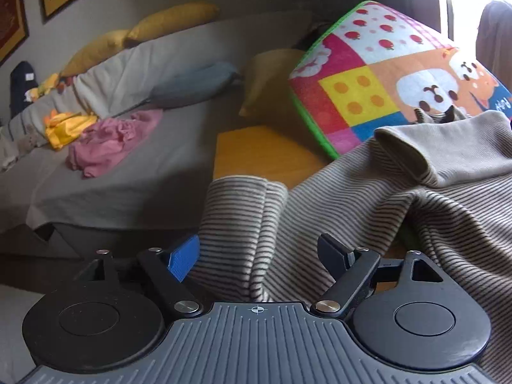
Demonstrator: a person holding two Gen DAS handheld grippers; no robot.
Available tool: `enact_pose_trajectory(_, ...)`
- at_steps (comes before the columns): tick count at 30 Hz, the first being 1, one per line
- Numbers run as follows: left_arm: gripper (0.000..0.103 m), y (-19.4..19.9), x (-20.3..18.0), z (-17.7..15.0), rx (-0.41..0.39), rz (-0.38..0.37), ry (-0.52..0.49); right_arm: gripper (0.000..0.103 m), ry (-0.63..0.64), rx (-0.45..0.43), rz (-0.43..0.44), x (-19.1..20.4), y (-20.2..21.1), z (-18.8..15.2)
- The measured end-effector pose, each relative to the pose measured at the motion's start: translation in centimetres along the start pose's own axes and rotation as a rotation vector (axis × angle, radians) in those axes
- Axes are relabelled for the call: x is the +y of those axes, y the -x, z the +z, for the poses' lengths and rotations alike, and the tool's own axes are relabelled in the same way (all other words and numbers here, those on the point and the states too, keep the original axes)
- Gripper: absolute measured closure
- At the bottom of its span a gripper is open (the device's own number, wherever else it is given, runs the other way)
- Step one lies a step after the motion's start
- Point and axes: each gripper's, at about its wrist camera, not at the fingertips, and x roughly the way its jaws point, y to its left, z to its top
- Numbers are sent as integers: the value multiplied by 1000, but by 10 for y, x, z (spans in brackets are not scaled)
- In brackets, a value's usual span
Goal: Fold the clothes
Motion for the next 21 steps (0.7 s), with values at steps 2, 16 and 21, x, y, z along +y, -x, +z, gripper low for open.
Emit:
enact_pose_trajectory(2,23,-3,7,-2,1,1,39,16,-48,24,122,13,-21,21)
enact_pose_trajectory(16,42,-11,20,-15,-30,-8,72,49,-7,179,261,77,-172,73)
enact_pose_trajectory(21,51,-10,21,-16,-36,-8,74,67,36,283,299,84,-194,72)
